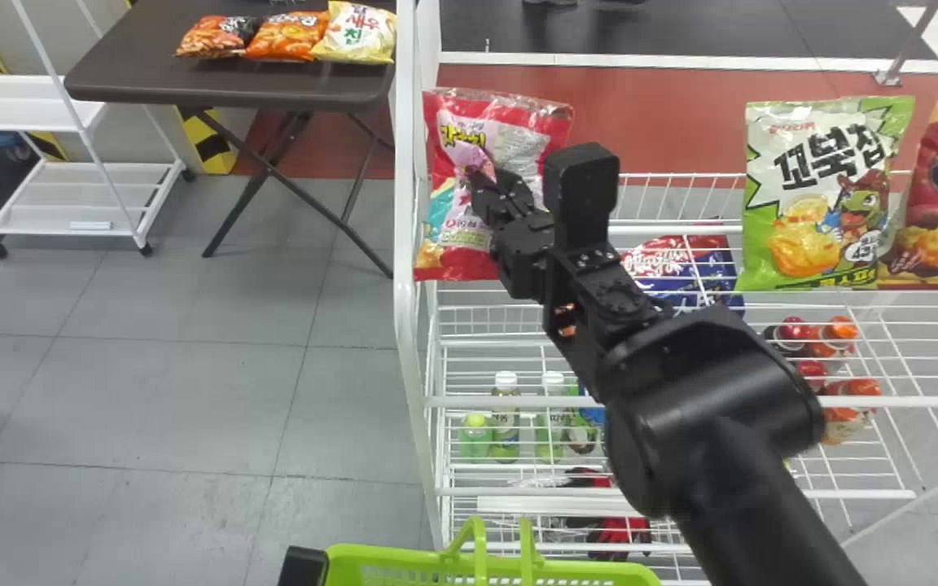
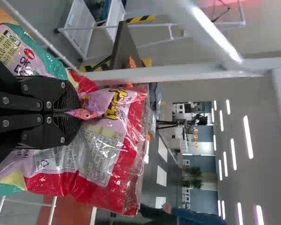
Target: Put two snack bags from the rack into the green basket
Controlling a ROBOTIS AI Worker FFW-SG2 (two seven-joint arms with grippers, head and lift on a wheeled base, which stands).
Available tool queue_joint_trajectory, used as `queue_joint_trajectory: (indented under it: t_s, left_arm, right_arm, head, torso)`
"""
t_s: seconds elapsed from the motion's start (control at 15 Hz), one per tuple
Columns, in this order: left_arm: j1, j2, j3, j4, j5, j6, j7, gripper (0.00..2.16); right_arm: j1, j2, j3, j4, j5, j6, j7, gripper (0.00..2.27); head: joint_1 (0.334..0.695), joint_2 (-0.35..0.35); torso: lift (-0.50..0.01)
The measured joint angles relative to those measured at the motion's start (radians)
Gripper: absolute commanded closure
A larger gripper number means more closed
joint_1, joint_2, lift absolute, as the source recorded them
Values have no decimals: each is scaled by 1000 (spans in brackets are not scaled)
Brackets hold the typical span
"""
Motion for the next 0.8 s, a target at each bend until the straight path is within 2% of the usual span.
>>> queue_joint_trajectory:
  t_s: [0.27, 0.6, 0.67, 0.8]
  left_arm:
    - [1, -2, -13, -12, -3, 0, 9, 1517]
    - [-6, -8, -27, -13, -14, -3, 38, 1517]
    - [-11, -10, -30, -15, -16, -3, 44, 1517]
    - [-17, -17, -32, -16, -23, -3, 45, 1517]
  right_arm:
    - [153, -126, -36, -252, -48, 82, -1, 2128]
    - [475, -278, -130, -623, -102, 227, 19, 2128]
    - [559, -301, -162, -694, -121, 239, 28, 2128]
    - [694, -325, -217, -799, -148, 284, 53, 2128]
  head:
    - [695, -49]
    - [695, -190]
    - [695, -210]
    - [695, -250]
  torso:
    - [-7]
    - [-7]
    - [-7]
    - [-7]
